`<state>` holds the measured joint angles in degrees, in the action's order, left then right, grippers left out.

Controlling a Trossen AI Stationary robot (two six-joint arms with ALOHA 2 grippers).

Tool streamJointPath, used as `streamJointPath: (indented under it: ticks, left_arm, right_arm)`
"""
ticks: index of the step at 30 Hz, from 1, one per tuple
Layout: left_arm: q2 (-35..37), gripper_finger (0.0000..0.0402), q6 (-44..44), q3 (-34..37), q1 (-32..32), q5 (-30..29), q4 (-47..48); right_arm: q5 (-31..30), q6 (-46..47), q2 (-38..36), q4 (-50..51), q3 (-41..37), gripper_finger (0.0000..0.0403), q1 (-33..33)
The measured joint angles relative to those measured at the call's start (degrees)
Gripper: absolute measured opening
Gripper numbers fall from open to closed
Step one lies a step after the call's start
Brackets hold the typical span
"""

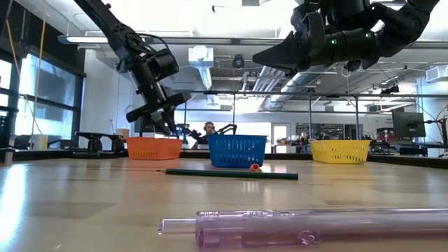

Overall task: Sort crayons/erasers/pens/pencils in bins
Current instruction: Adjust the orange bin

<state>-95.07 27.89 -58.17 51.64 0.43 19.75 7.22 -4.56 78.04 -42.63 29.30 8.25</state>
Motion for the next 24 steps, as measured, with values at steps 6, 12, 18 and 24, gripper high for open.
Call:
streamJointPath:
  ticks: [6,12,18,24]
  left_arm:
    - [0.31,0.0116,-7.77,-0.65,0.36,0.27,0.00]
    - [0.35,0.0084,-15.90,-2.01,2.06,1.53,0.60]
    - [0.03,0.0010,-21.29,-2.01,4.25,2.14,2.19]
    - [-1.11,0.0003,-23.65,-2.01,4.92,3.71,2.18]
  right_arm:
    - [0.00,0.00,0.00,0.51,0.00,0.0000,0.00]
    - [0.00,0.00,0.00,0.85,0.00,0.0000,0.00]
    - [0.00,0.00,0.00,0.85,0.00,0.0000,0.00]
    - [0.00,-0.32,0.00,0.85,0.00,0.0000,0.00]
